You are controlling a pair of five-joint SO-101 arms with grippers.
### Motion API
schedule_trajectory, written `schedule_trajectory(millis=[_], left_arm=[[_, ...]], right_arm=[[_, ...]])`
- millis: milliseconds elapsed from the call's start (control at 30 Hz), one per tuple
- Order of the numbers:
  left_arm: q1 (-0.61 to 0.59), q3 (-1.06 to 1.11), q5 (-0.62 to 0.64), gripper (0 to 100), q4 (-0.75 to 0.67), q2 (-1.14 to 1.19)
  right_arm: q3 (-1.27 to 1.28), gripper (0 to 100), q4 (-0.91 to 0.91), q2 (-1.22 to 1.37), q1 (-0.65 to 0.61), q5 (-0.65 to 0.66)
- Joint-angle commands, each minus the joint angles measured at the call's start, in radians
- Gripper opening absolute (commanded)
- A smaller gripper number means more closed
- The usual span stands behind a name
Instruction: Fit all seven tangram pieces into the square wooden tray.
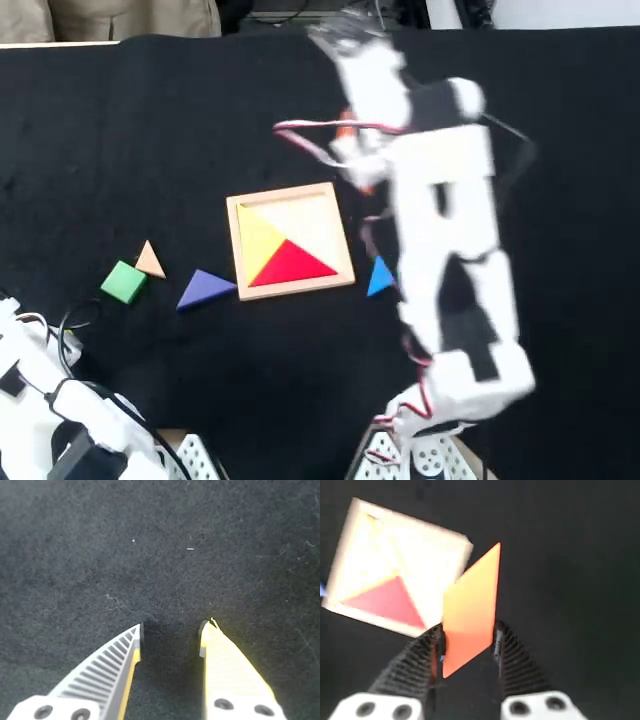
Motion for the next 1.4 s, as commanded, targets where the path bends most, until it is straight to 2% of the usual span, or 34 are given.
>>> schedule_trajectory(millis=[0,133,300,433,633,833,933,1100,1367], left_arm=[[-0.005,-0.002,0.005,20,-0.014,0.002],[-0.005,-0.002,0.005,20,-0.012,0.002],[-0.008,-0.002,0.003,20,-0.009,0.002],[-0.01,-0.002,0.003,20,-0.009,0.002],[-0.007,-0.002,0.003,20,-0.011,0.002],[-0.005,-0.002,0.003,20,-0.015,0.002],[-0.005,-0.002,0.003,20,-0.015,0.002],[-0.005,-0.002,0.003,20,-0.015,0.002],[-0.005,-0.002,0.003,20,-0.015,0.002]], right_arm=[[0.257,1.5,-0.158,-0.087,0.184,0.075],[0.423,2.0,-0.339,-0.044,0.196,0.1],[0.424,13.0,-0.436,0.09,0.127,0.043],[0.341,9.0,-0.485,0.254,0.123,0.006],[0.216,8.6,-0.45,0.463,0.121,0.009],[0.077,29.2,-0.267,0.478,0.124,0.043],[0.013,26.7,-0.192,0.46,0.12,0.101],[-0.03,20.8,-0.164,0.463,0.114,0.107],[-0.076,20.8,-0.17,0.559,0.078,0.107]])
